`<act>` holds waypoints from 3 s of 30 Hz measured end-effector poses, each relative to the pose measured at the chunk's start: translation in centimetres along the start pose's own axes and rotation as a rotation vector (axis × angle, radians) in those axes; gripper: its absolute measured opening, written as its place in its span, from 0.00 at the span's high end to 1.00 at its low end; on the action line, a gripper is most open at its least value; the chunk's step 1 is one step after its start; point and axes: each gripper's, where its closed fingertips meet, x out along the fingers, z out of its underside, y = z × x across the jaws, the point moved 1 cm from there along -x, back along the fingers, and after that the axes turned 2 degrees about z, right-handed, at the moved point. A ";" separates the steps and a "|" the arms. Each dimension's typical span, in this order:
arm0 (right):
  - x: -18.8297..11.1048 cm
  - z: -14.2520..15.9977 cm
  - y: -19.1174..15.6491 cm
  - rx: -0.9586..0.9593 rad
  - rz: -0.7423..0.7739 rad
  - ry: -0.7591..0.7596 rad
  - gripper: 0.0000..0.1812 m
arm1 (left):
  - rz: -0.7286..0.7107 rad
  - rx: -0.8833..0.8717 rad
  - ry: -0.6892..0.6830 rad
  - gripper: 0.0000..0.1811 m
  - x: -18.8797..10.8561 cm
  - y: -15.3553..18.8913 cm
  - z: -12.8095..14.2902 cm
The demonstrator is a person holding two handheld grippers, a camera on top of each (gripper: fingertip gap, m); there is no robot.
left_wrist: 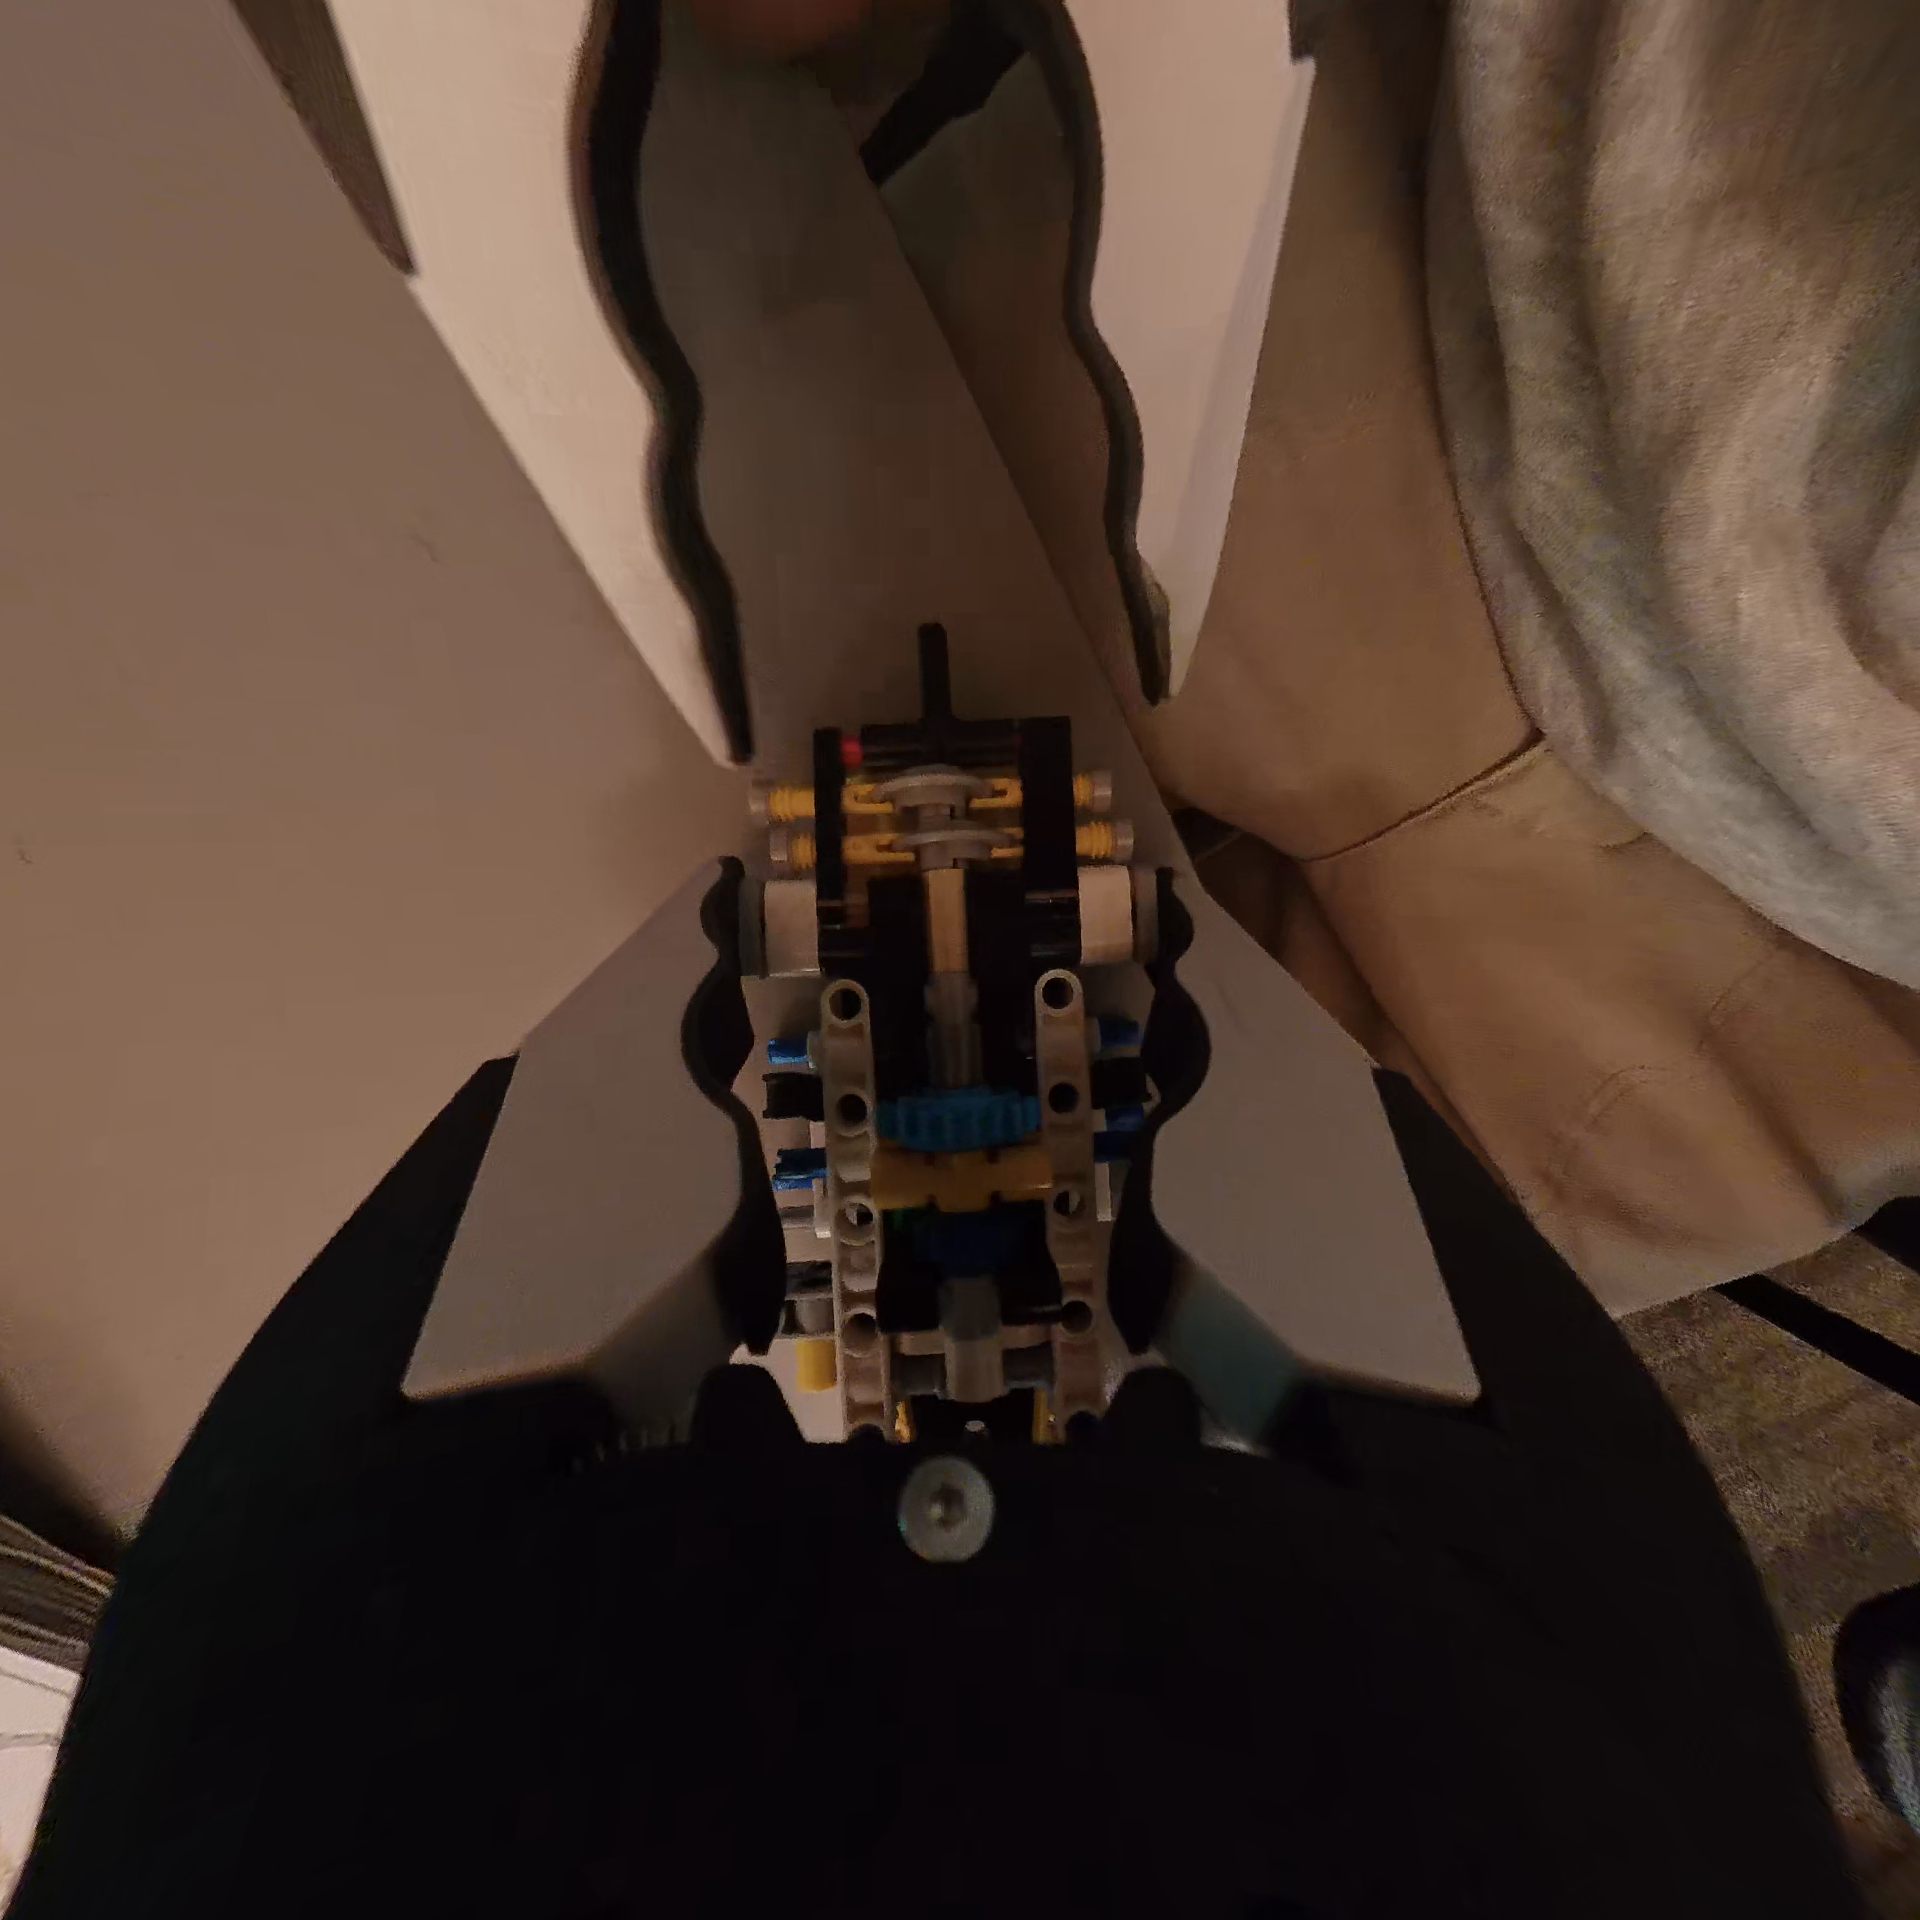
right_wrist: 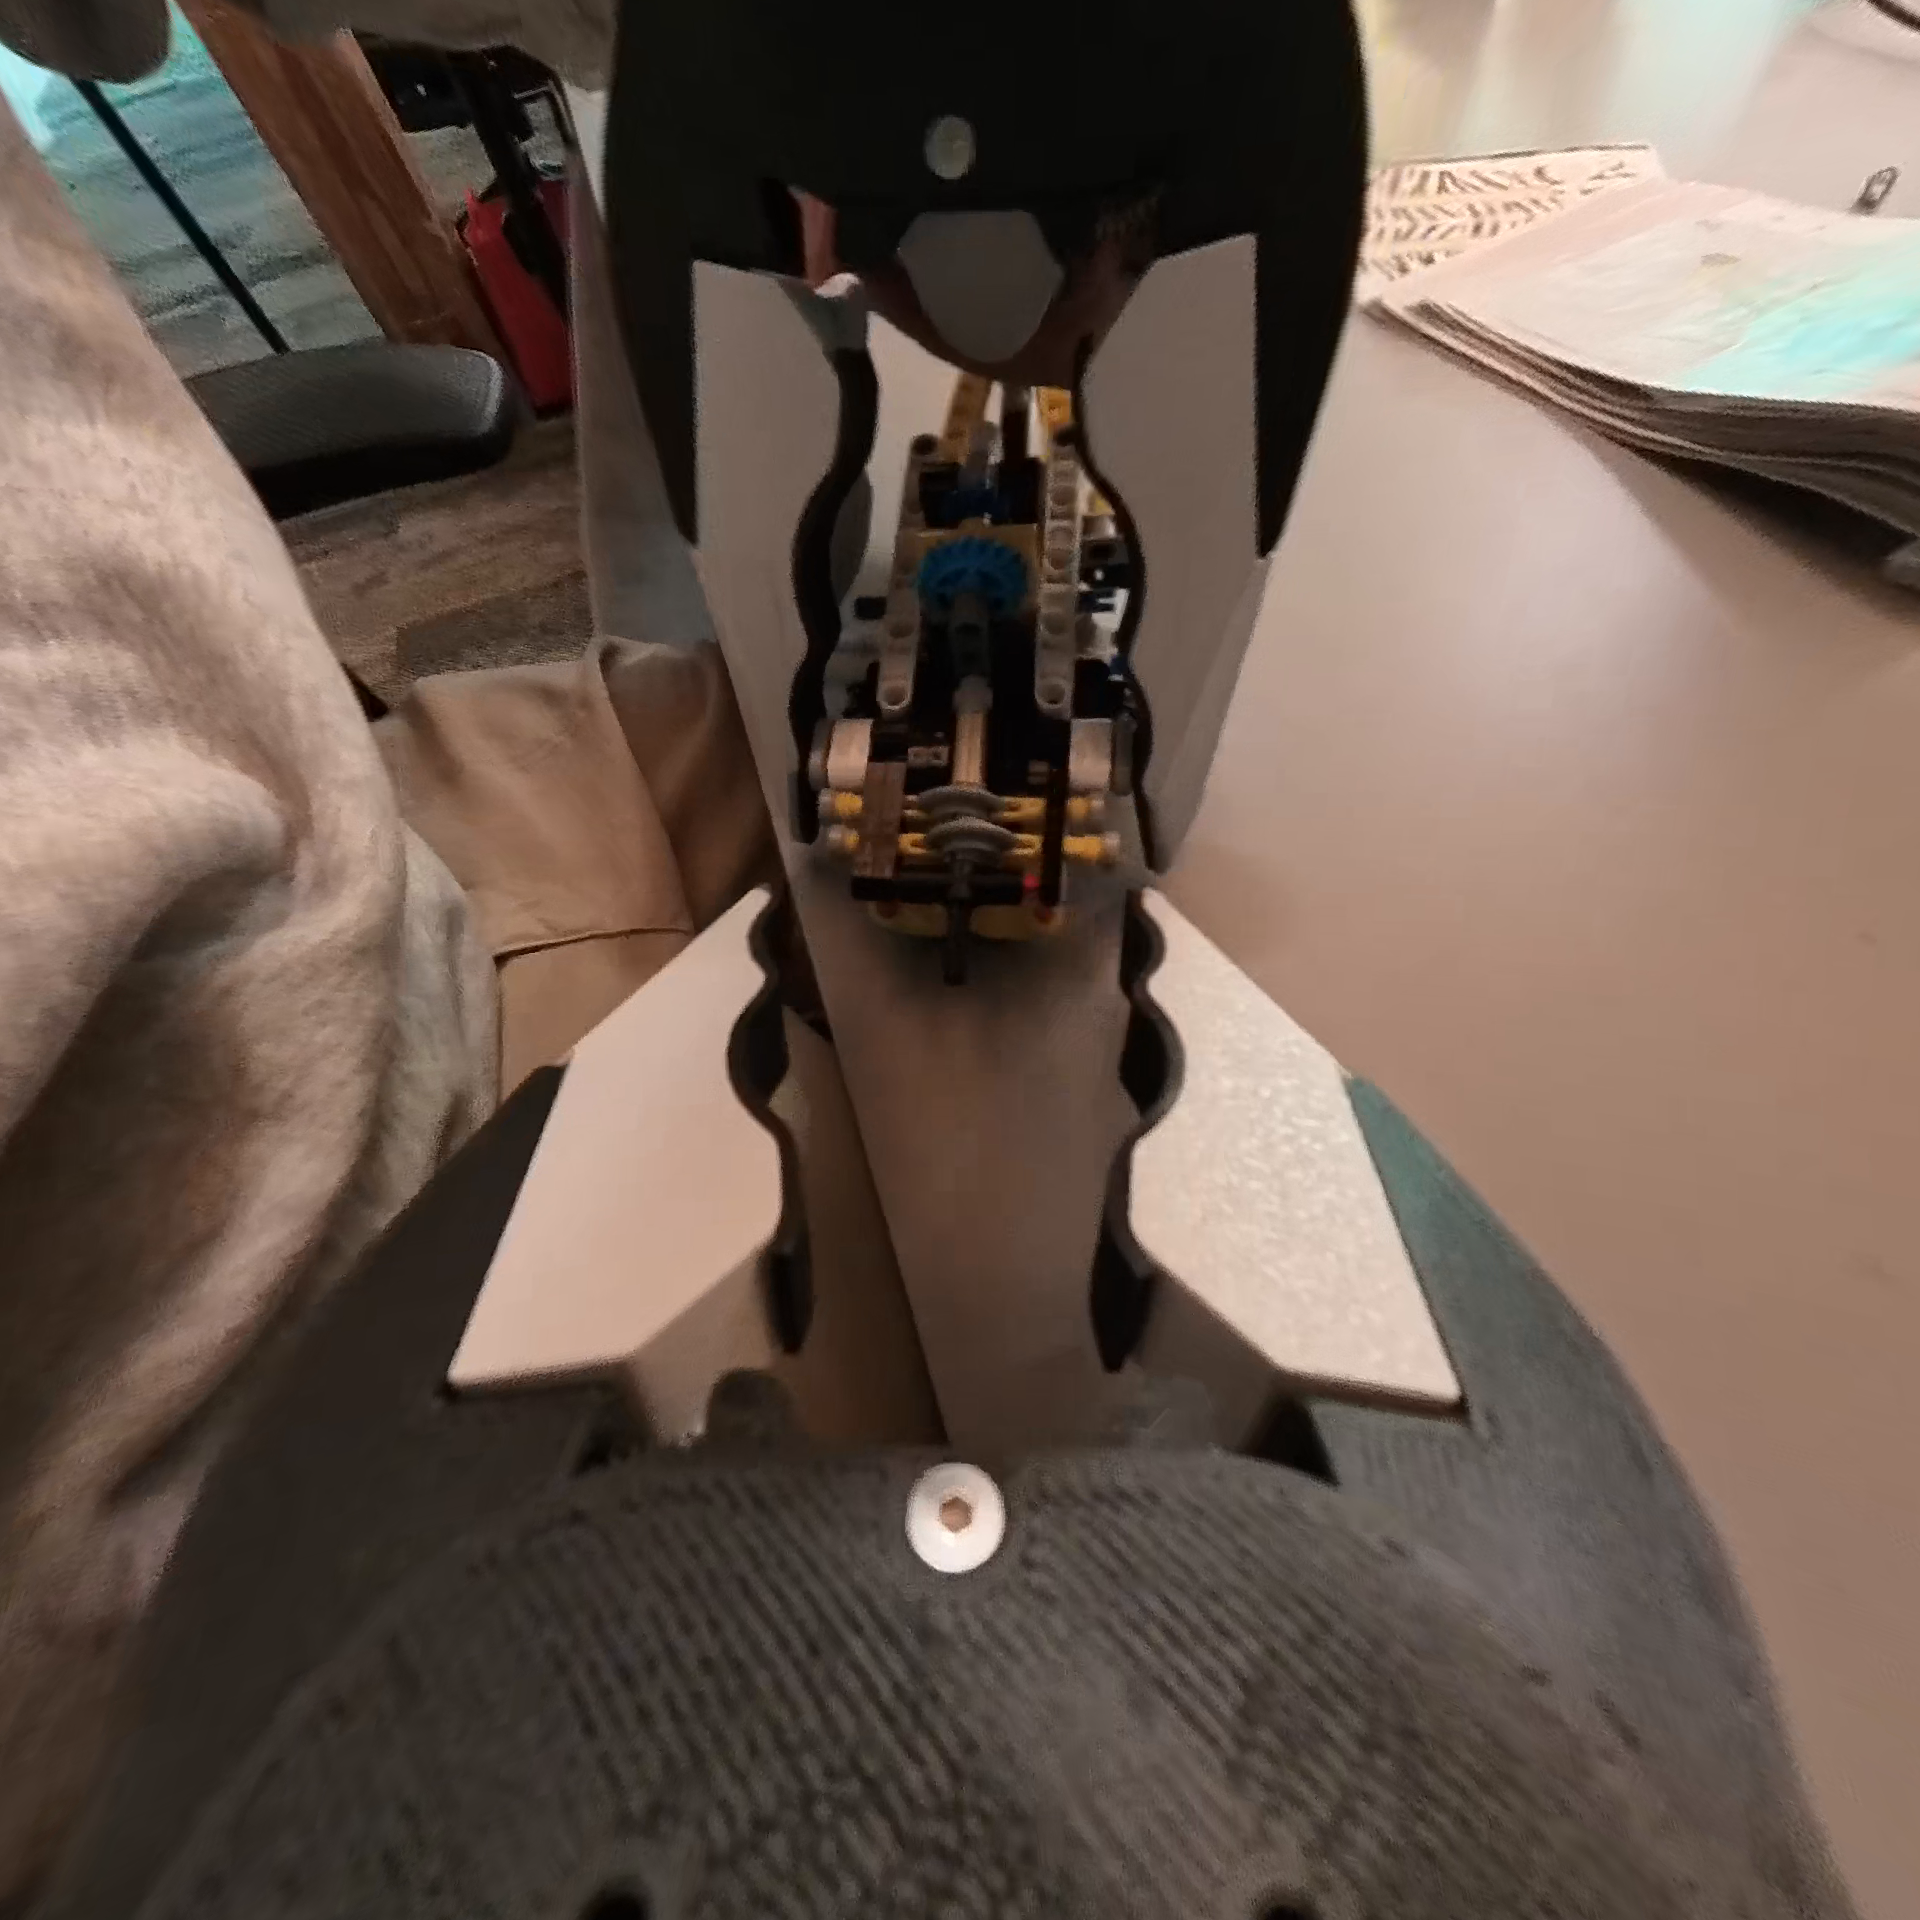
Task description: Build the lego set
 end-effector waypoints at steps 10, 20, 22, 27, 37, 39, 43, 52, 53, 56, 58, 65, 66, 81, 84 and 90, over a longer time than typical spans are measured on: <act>-1.4 -0.1 0.9 0.068 0.006 0.052 0.69 | -0.054 -0.013 -0.082 0.57 -0.4 -0.9 0.1; -3.7 -1.7 3.3 0.174 0.105 0.207 0.63 | -0.397 -0.376 0.331 0.53 -9.6 -2.3 -0.4; -5.1 -2.6 4.3 0.288 0.078 0.318 0.63 | -0.522 -0.509 0.578 0.54 -13.2 -2.6 0.5; -8.8 -3.7 6.5 0.363 0.111 0.502 0.63 | -0.708 -0.743 1.174 0.61 -18.2 0.1 6.1; -12.5 -8.7 7.0 0.527 -0.170 0.898 0.68 | -0.759 -0.912 1.300 0.58 -17.8 3.6 12.8; -11.8 -9.2 6.9 0.492 -0.161 0.871 0.69 | -0.817 -0.916 1.221 0.59 -17.2 4.1 13.3; -7.8 -8.6 6.4 0.392 -0.123 0.664 0.69 | -0.893 -0.913 1.078 0.62 -15.7 4.6 13.4; -3.2 -5.5 2.7 0.211 -0.113 0.319 0.61 | -0.875 -0.840 1.039 0.64 -15.0 3.5 11.8; -3.0 -5.1 2.3 0.176 -0.090 0.291 0.62 | -0.875 -0.829 1.041 0.65 -15.0 3.3 11.7; -2.5 -4.1 1.5 0.096 -0.003 0.218 0.61 | -0.864 -0.800 1.042 0.65 -15.1 2.4 11.1; -2.2 -2.8 1.3 0.042 0.058 0.139 0.61 | -0.853 -0.782 1.051 0.66 -15.1 1.8 10.6; -0.1 -1.0 0.6 0.065 0.128 0.048 0.52 | -0.806 -0.731 1.048 0.66 -14.6 0.0 9.0; 0.1 -0.9 0.4 0.055 0.127 0.043 0.54 | -0.801 -0.723 1.035 0.66 -14.4 -0.1 8.8; 0.6 -0.6 0.1 -0.092 0.194 0.006 0.69 | -0.799 -0.654 0.899 0.67 -12.2 -0.1 7.2; 0.6 -0.6 0.1 -0.090 0.199 0.004 0.69 | -0.795 -0.634 0.878 0.67 -11.9 0.0 6.7; 0.1 0.0 -0.1 -0.137 0.180 -0.017 0.64 | -0.779 -0.573 0.776 0.67 -10.2 0.3 5.6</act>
